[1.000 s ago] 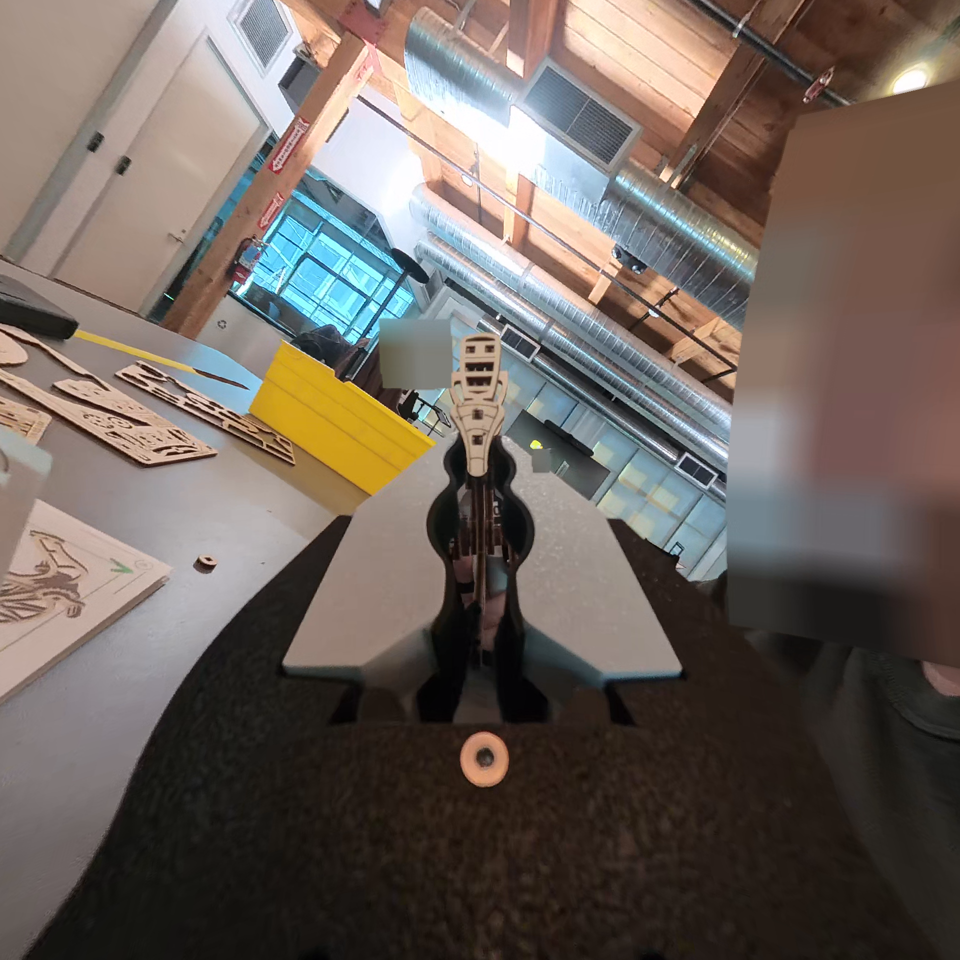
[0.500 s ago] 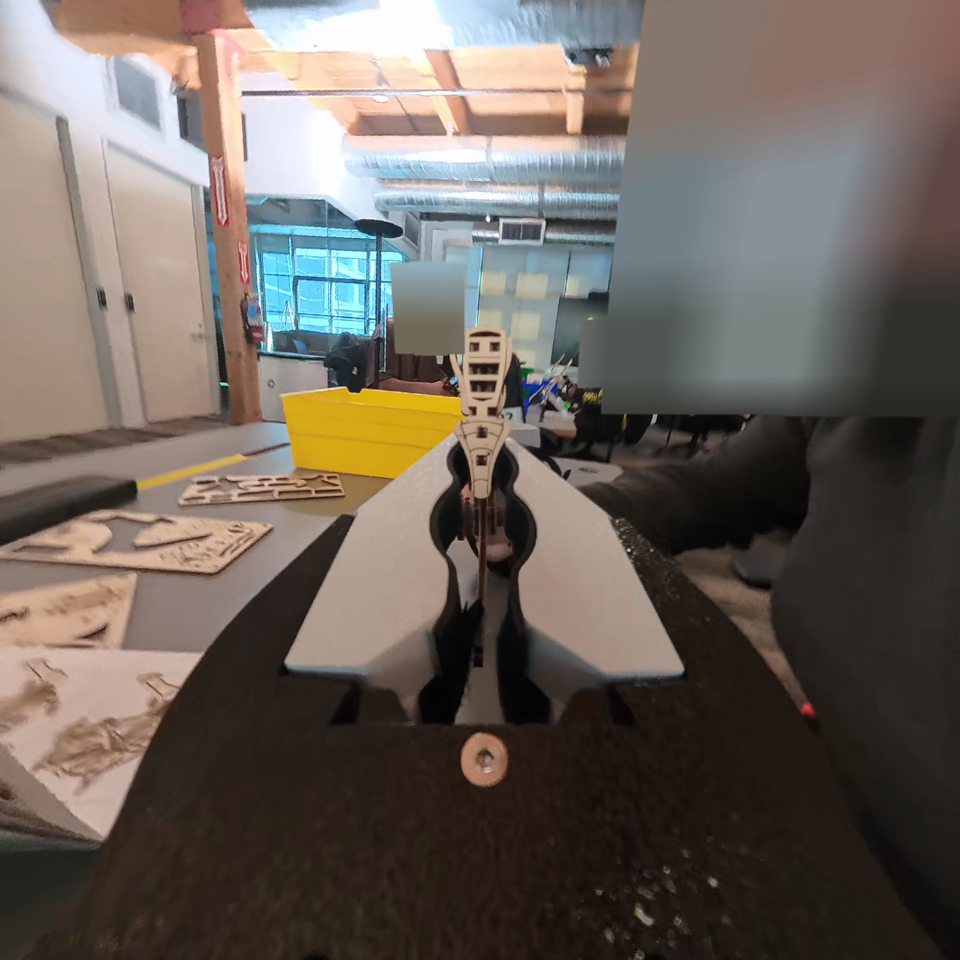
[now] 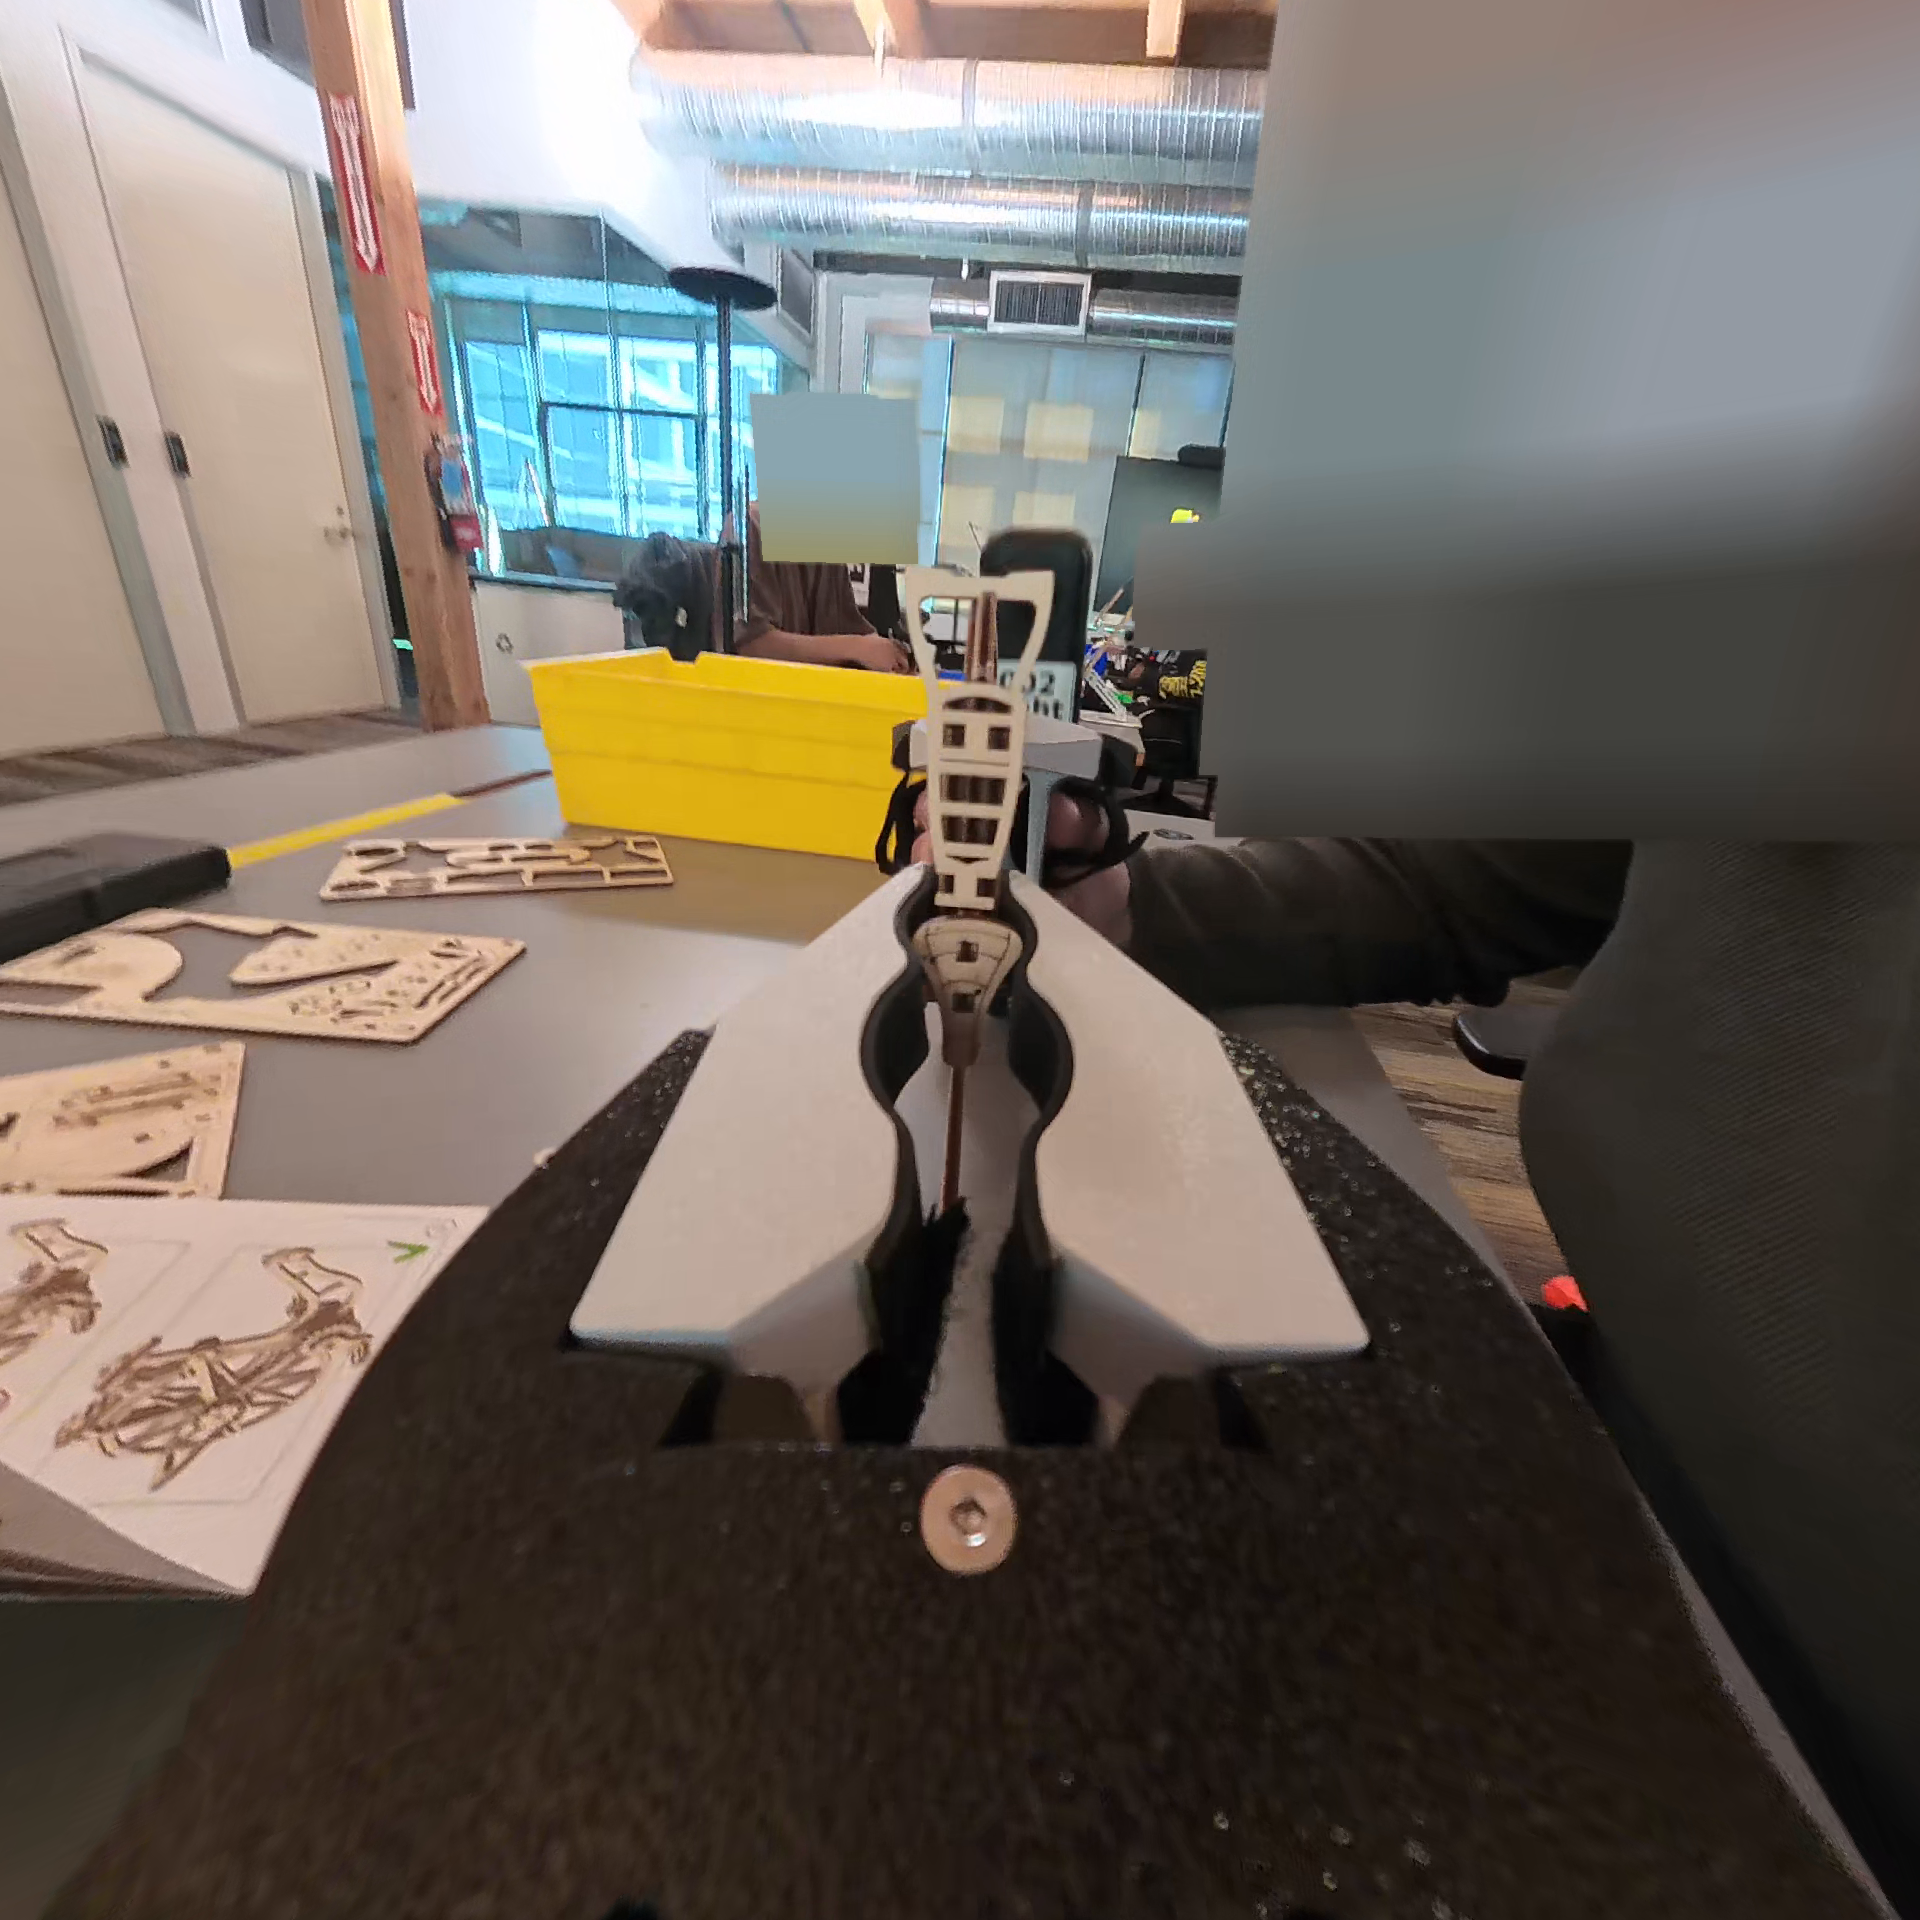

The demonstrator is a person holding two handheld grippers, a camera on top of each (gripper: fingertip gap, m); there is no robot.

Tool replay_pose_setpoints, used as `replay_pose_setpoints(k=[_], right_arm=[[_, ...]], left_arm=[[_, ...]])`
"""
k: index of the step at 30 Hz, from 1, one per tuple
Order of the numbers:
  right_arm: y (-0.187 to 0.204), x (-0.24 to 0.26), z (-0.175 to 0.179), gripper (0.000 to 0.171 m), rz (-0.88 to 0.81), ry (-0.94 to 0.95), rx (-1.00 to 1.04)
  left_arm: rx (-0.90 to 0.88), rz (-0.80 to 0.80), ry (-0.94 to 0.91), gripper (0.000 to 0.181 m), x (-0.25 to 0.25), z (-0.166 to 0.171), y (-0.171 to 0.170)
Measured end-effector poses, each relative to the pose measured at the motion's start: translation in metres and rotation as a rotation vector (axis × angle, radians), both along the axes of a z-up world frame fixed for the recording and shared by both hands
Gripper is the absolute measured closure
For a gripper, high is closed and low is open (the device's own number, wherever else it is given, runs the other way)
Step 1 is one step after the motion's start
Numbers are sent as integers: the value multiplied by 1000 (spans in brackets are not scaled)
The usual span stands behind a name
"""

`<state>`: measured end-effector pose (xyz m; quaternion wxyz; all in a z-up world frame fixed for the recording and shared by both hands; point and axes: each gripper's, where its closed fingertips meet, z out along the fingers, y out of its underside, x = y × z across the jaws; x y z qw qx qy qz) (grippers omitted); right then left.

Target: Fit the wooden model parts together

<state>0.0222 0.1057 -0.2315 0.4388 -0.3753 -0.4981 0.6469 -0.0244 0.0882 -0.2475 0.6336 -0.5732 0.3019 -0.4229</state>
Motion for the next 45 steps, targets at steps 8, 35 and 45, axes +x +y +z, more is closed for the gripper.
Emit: replay_pose_setpoints(k=[8, 35, 45], right_arm=[[-9, 10, -23, 171, 24, -139, 261], [0, 1, -29, 171, -21, -180, 199], [27, -15, -28, 170, -93, -205, -255]], left_arm=[[119, 0, 221, 174, 9, -11, -8], [47, 20, 263, 174, 4, -17, -2], [-213, 18, 134, 174, -7, -29, 17]])
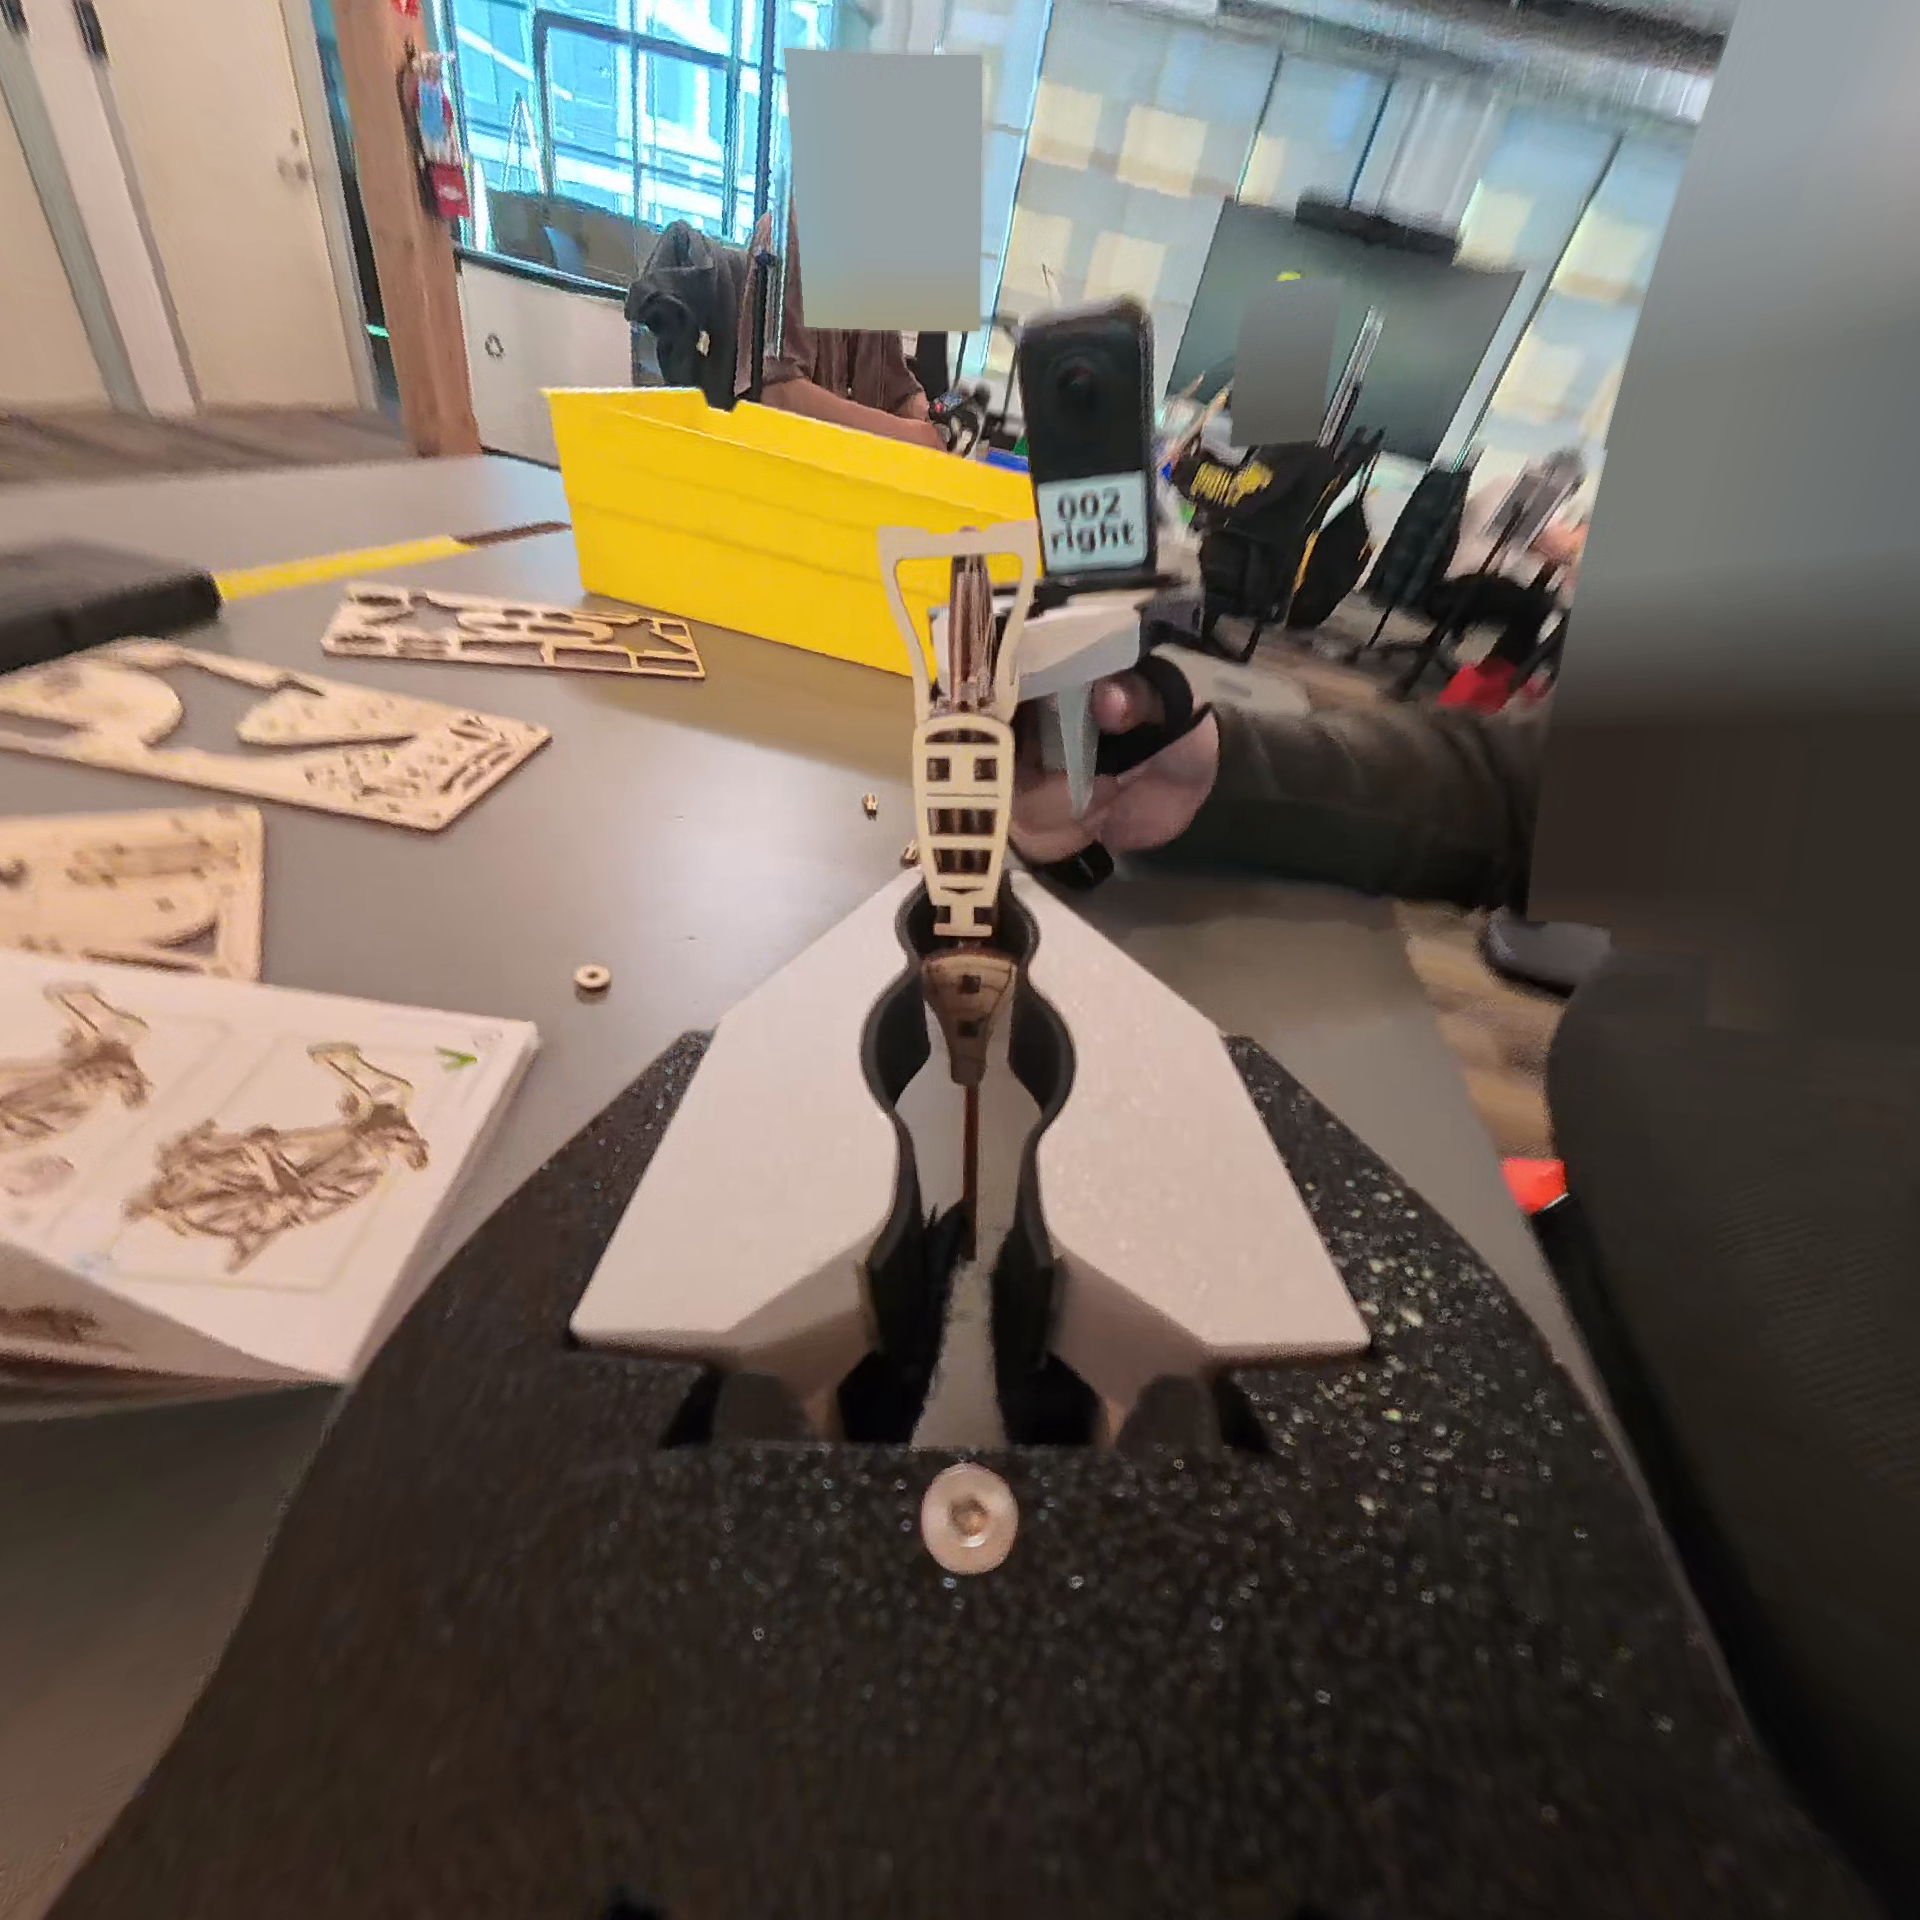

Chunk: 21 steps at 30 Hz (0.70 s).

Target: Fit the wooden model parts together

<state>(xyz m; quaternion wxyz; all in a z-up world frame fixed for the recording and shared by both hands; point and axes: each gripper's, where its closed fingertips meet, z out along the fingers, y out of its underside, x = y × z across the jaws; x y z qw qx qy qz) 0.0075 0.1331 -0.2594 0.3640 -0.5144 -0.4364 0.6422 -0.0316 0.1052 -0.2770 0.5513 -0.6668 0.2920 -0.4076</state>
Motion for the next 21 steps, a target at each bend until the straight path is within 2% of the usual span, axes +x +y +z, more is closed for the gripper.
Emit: replay_pose_setpoints(k=[7, 11, 16, 21], right_arm=[[6, -6, -4, 171, 2, 15, -226], [5, -7, -3, 171, -3, 13, -225], [5, -7, -4, 171, -12, -3, -250], [11, -7, 3, 171, -39, 77, -383]], left_arm=[[-147, 34, -155, 171, -8, 1, 13], [-186, 21, -147, 167, -4, -3, 12], [-232, -25, -190, 173, -2, -3, 9], [-295, -52, -235, 173, 1, -4, 8]])
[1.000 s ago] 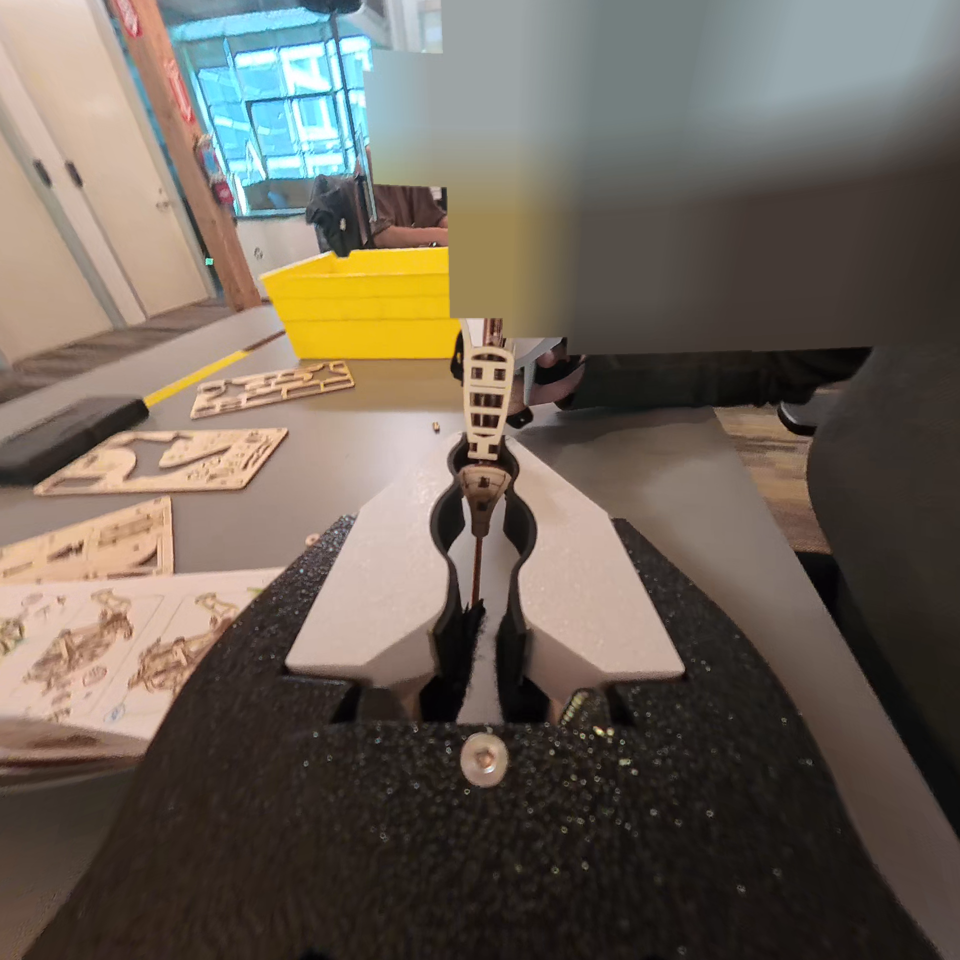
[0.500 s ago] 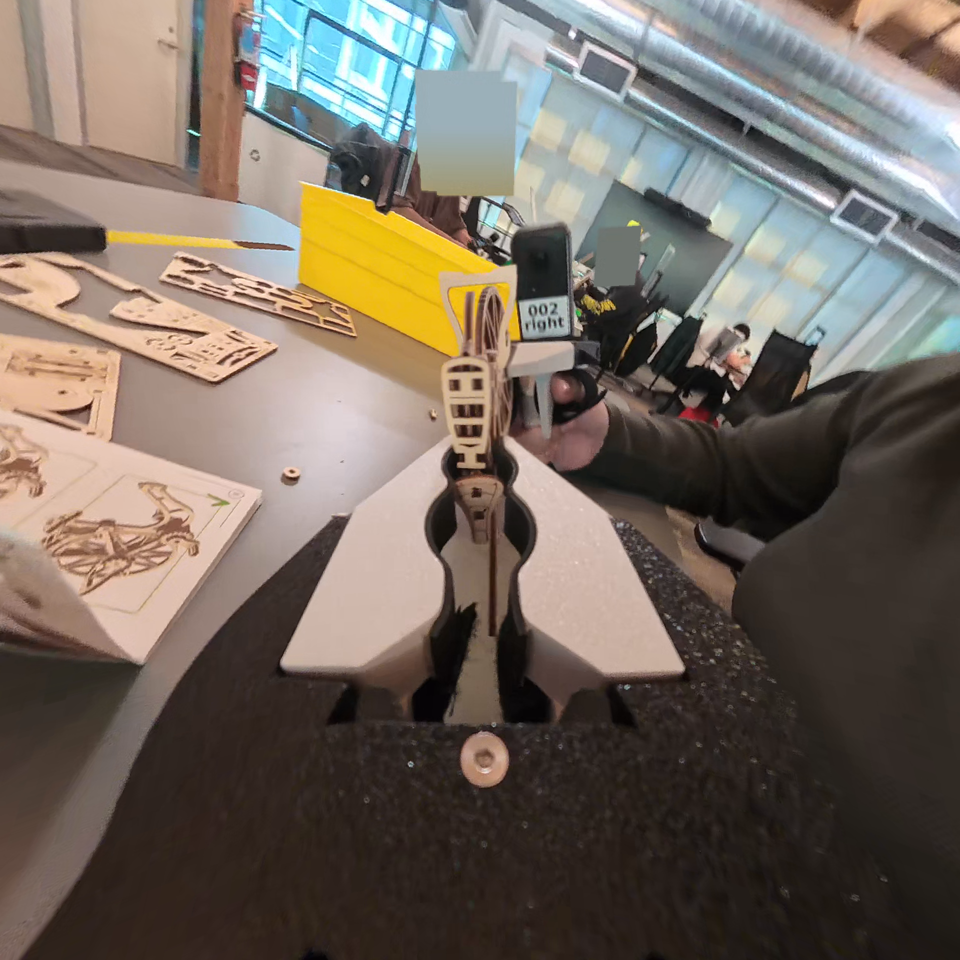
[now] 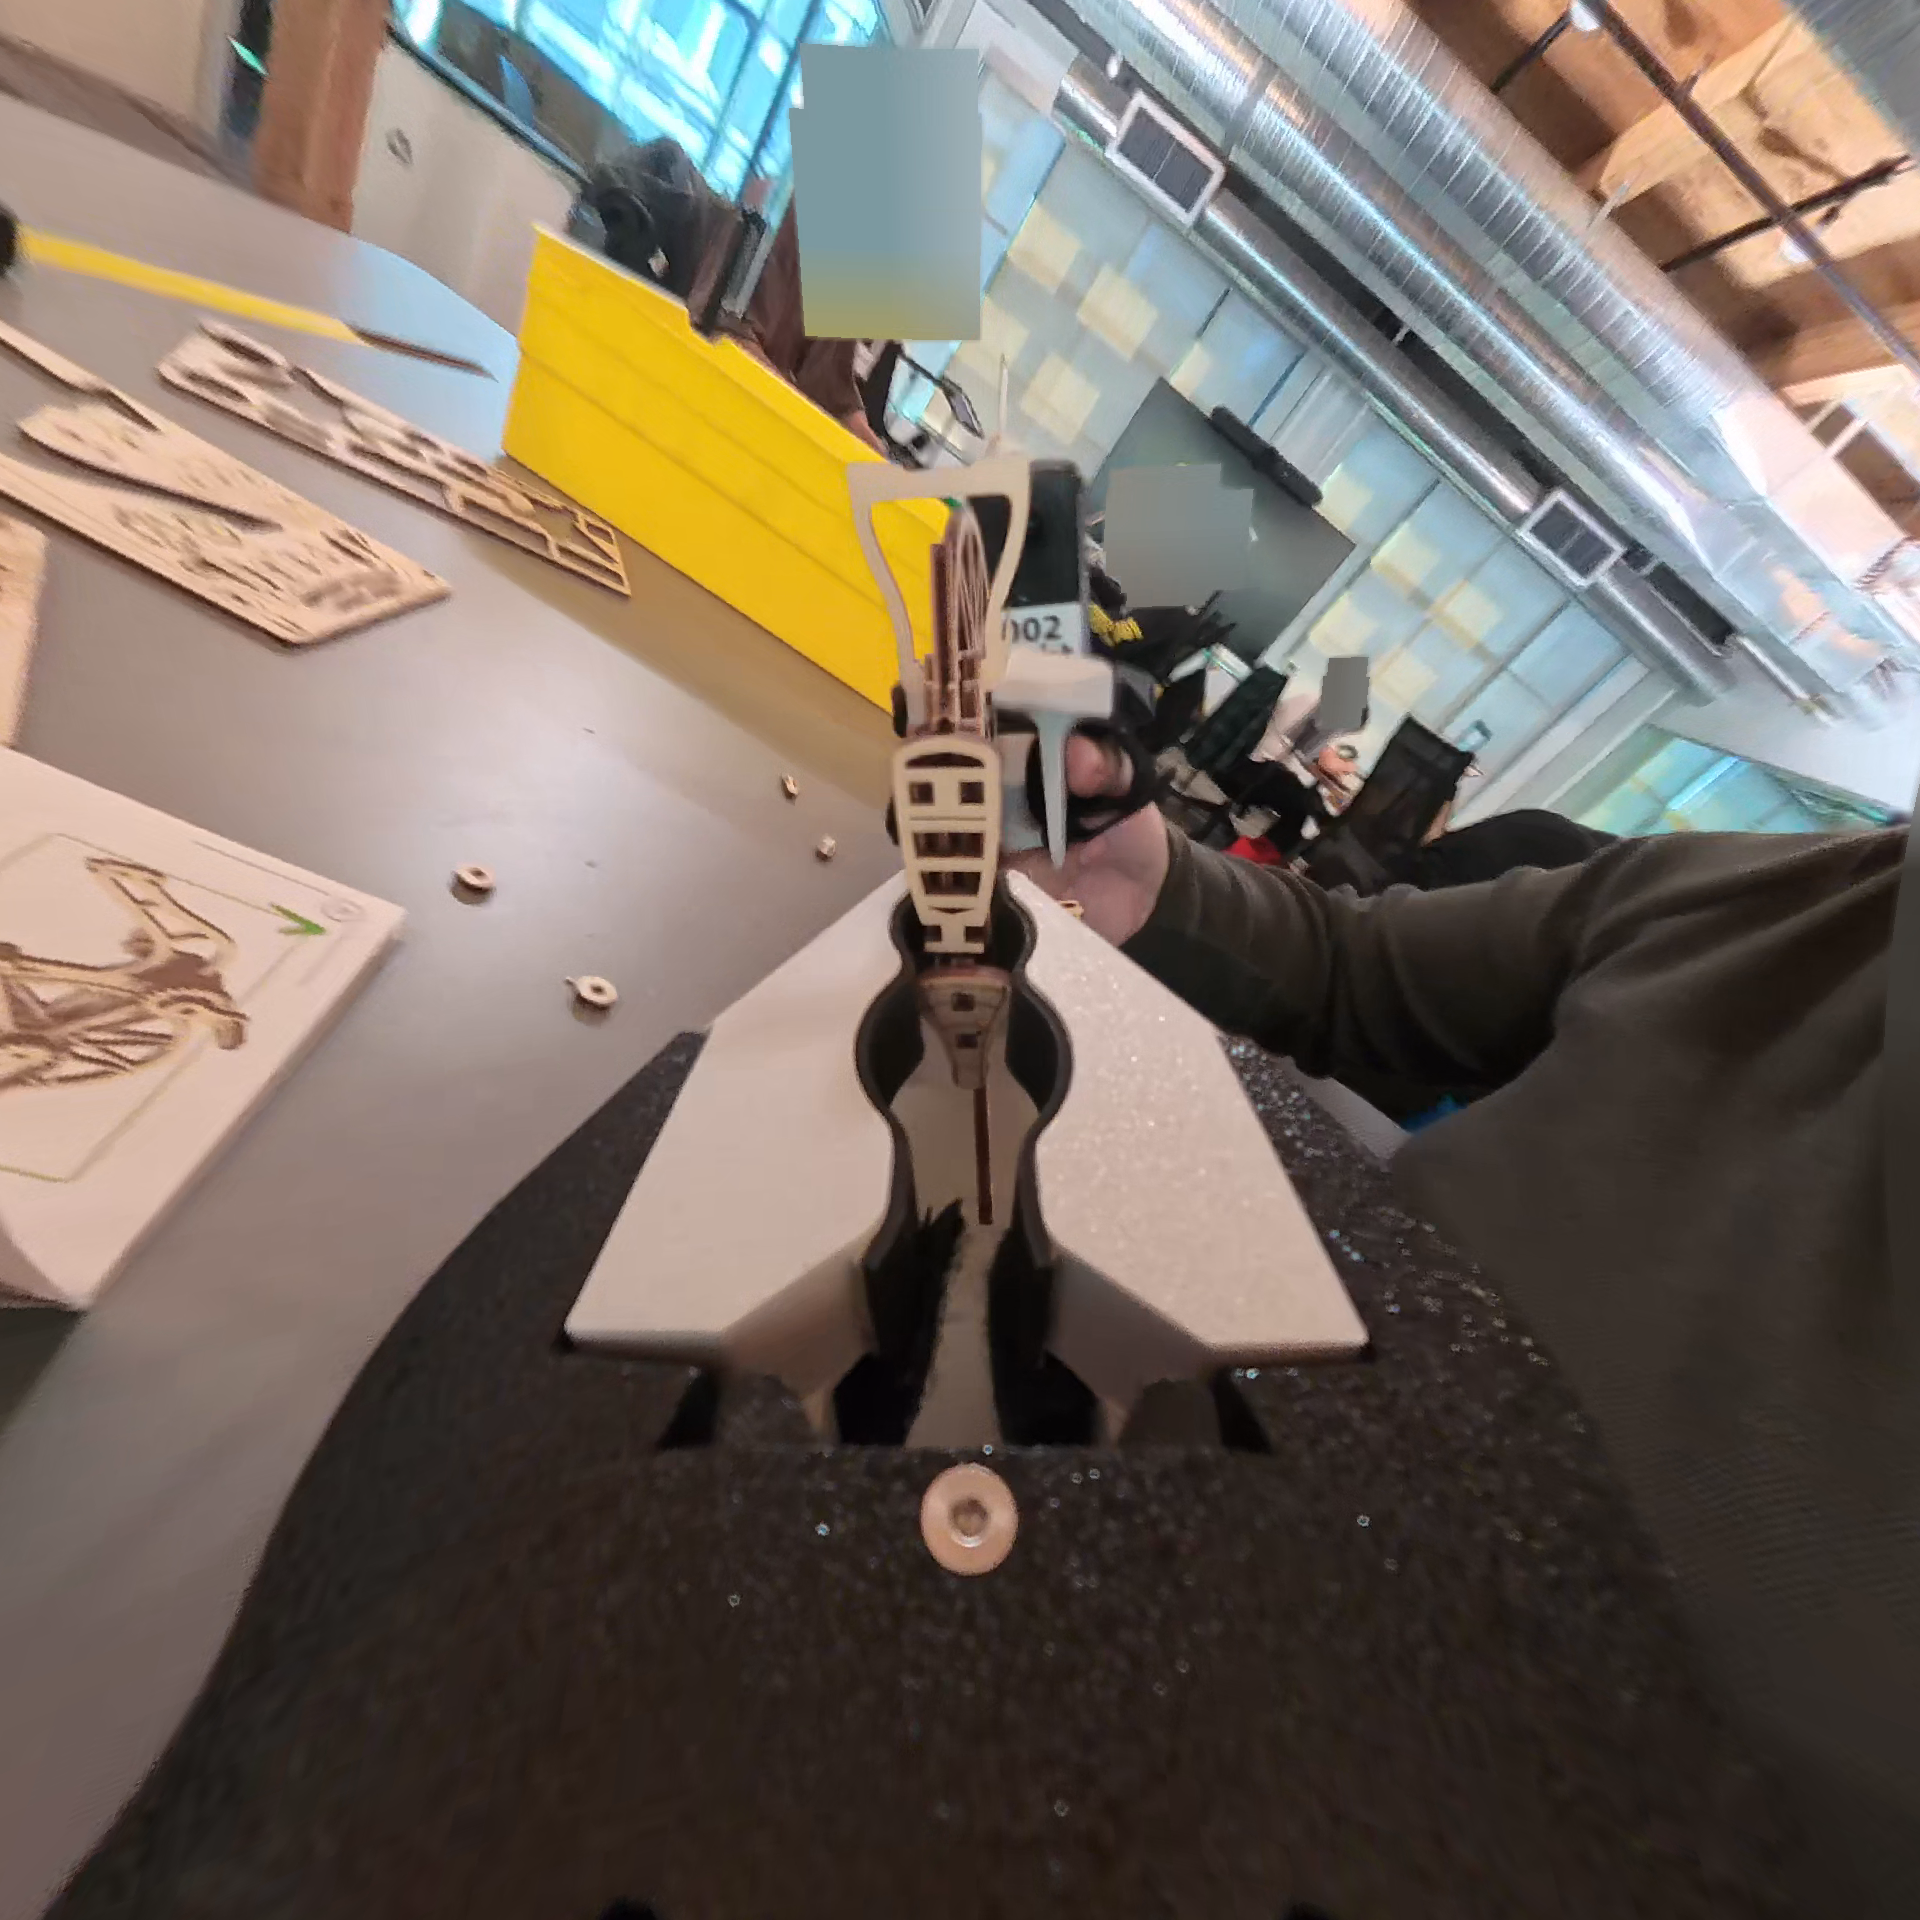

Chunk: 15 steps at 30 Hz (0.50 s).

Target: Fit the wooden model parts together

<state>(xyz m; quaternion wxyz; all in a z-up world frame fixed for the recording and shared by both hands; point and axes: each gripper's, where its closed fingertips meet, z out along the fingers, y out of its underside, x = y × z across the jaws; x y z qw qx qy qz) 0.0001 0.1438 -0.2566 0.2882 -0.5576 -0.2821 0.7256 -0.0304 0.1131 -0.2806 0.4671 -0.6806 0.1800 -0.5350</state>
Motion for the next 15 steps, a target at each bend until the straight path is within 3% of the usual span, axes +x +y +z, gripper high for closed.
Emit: replay_pose_setpoints(k=[6, 15], right_arm=[[5, 2, 1, 171, -26, -6, -10], [-6, 1, -12, 171, 105, -102, -13]], left_arm=[[-38, -24, 29, 173, 6, -8, -1], [-56, -24, -13, 173, 2, -4, 0]])
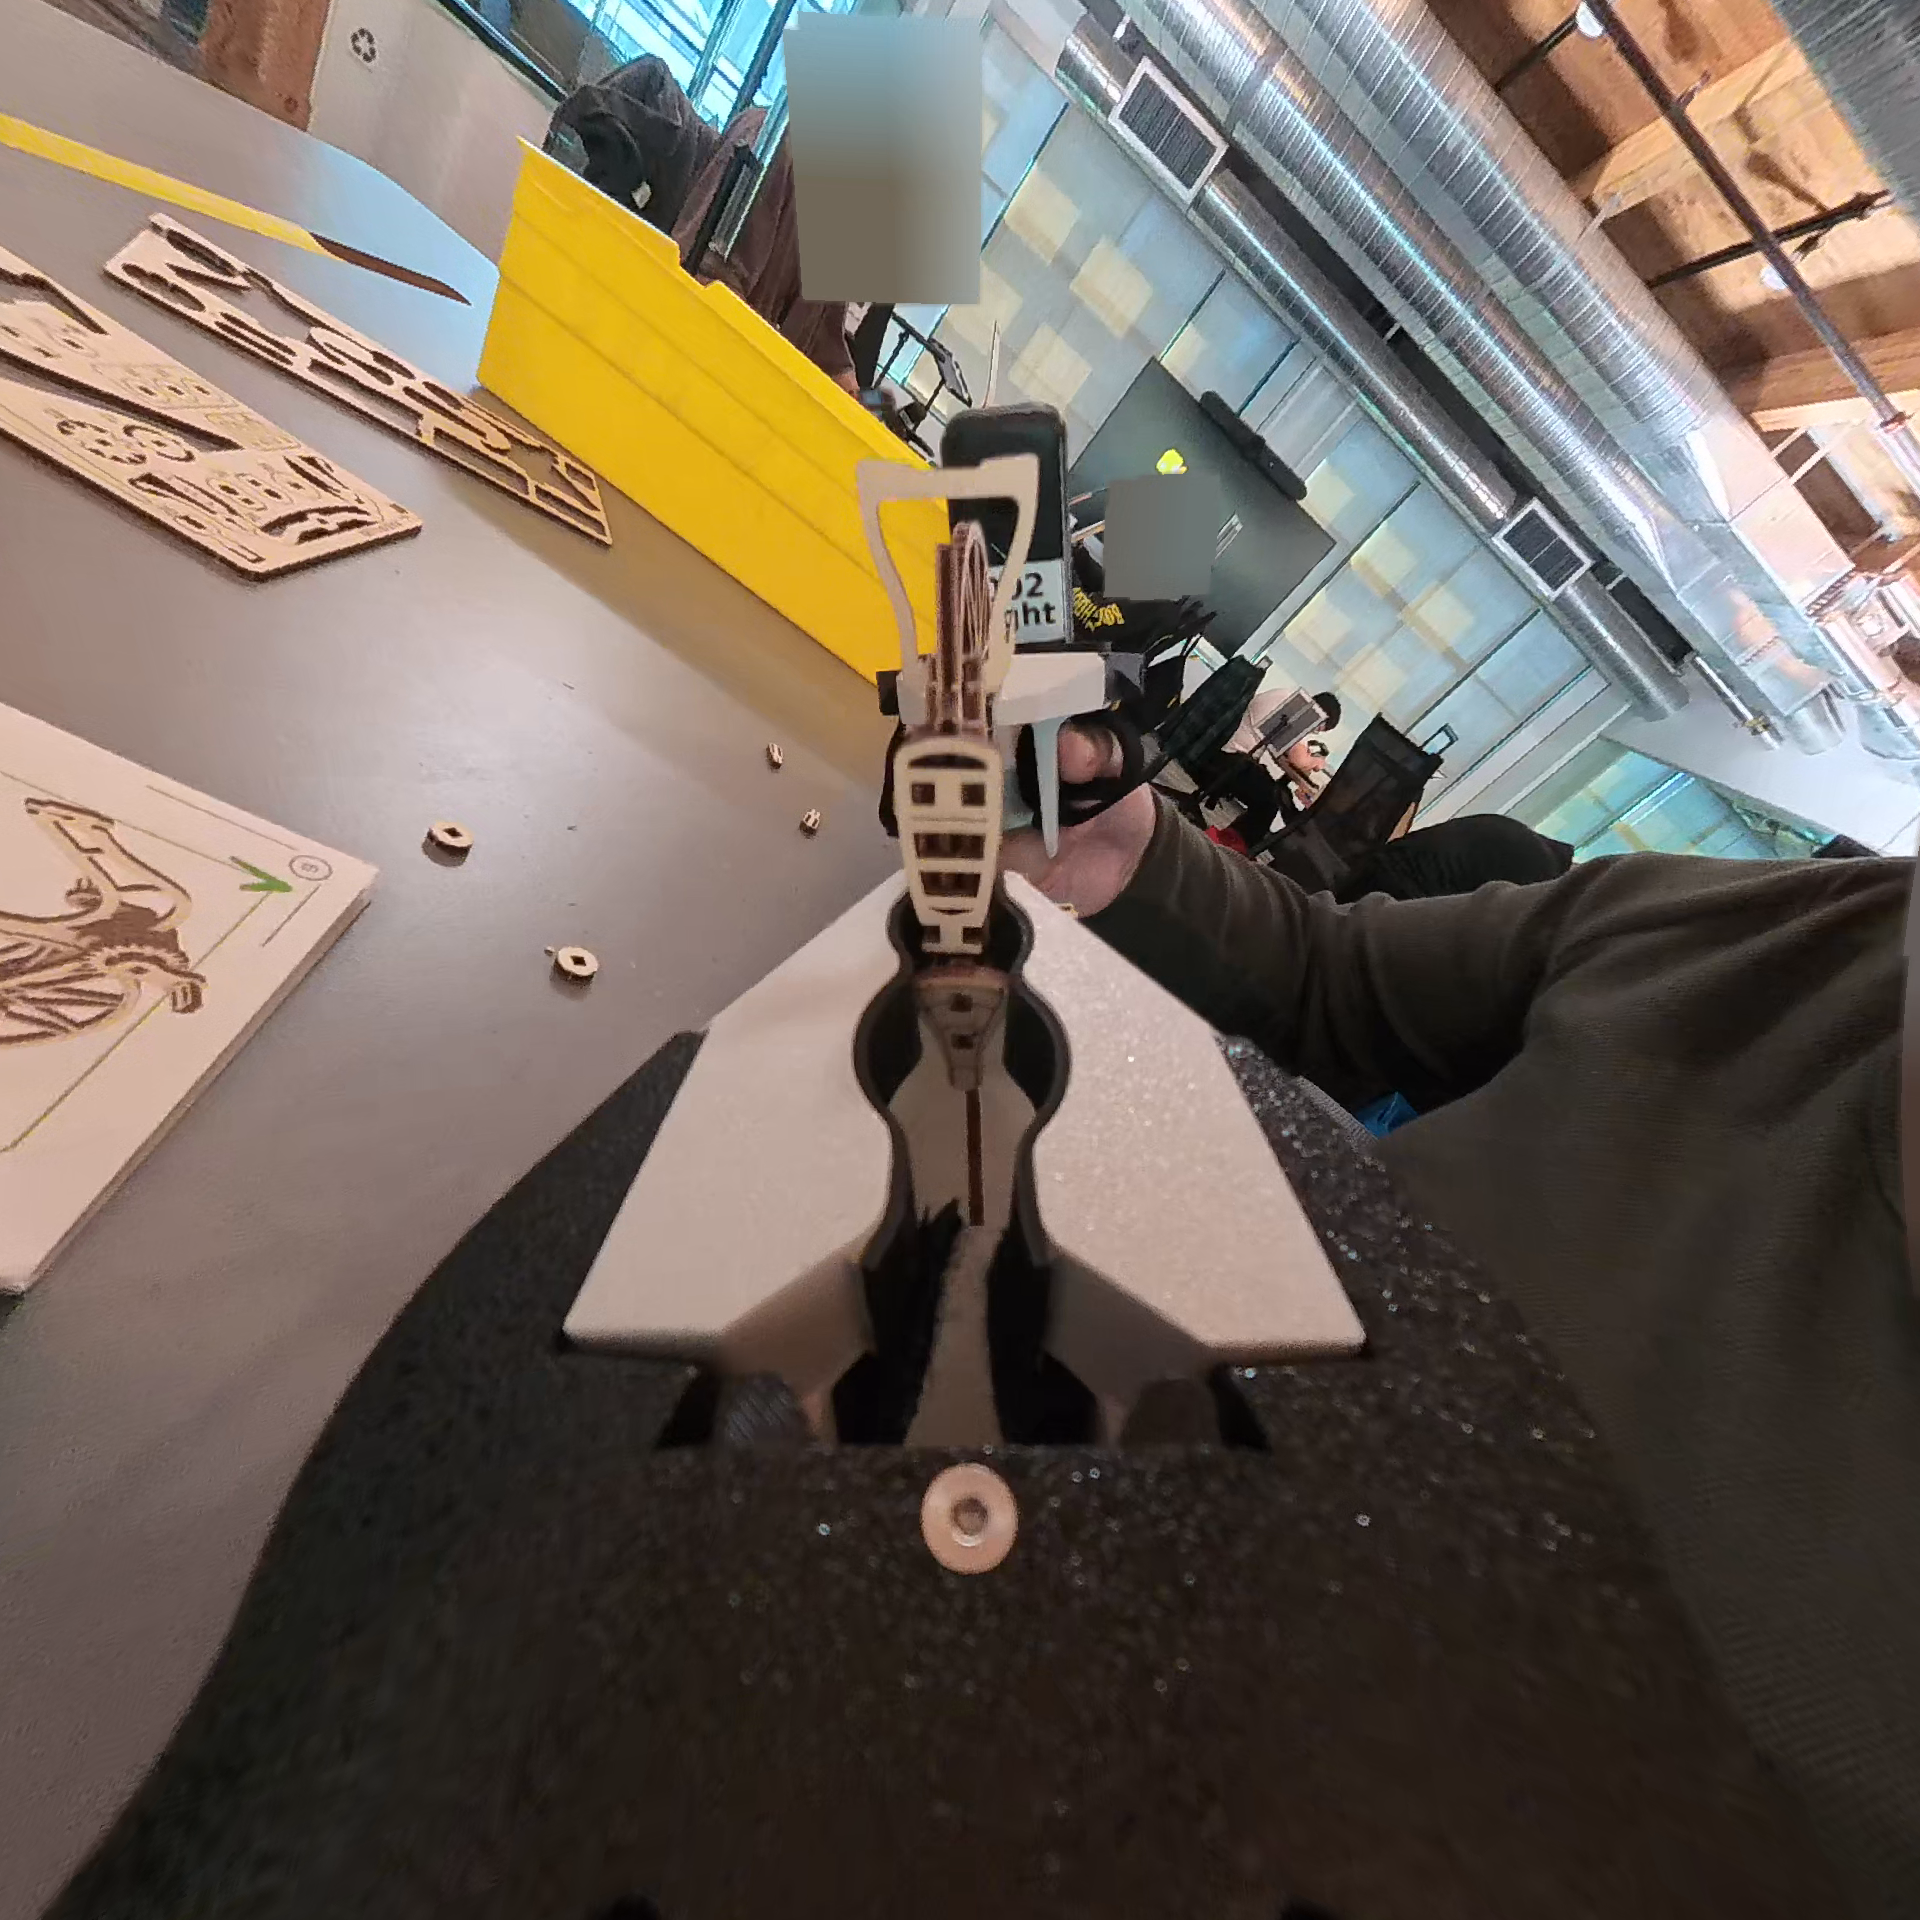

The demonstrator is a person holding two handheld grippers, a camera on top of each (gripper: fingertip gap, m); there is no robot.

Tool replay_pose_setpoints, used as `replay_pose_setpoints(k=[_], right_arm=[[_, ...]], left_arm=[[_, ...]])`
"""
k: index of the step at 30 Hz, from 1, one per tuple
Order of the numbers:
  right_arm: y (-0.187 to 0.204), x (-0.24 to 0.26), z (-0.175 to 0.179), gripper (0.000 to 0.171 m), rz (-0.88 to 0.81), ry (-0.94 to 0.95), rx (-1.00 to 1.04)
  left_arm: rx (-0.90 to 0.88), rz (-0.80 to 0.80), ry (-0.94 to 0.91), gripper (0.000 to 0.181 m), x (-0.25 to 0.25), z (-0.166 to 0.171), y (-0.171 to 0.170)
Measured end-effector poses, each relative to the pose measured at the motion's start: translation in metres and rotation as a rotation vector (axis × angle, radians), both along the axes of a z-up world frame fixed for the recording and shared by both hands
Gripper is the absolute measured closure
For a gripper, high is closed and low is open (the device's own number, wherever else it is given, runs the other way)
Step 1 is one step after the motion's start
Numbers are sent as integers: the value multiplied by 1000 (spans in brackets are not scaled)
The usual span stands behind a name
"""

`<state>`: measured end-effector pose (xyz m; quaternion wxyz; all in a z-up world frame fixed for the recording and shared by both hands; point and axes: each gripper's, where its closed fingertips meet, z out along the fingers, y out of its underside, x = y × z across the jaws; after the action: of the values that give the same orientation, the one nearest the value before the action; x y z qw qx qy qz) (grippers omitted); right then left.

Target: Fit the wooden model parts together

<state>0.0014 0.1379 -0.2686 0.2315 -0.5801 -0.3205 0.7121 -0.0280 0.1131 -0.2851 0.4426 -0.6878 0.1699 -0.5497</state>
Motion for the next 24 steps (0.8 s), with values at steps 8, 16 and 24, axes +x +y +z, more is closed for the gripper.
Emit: replay_pose_setpoints(k=[8, 16, 24], right_arm=[[6, 2, 4, 171, -55, 14, 34], [1, 1, 2, 171, -16, 6, -3], [-3, -1, -3, 171, 20, -14, -12]], left_arm=[[-12, -50, 68, 173, 8, -9, -7], [-26, -39, 20, 173, 4, -5, -4], [-38, -37, -17, 173, 1, -2, -3]])
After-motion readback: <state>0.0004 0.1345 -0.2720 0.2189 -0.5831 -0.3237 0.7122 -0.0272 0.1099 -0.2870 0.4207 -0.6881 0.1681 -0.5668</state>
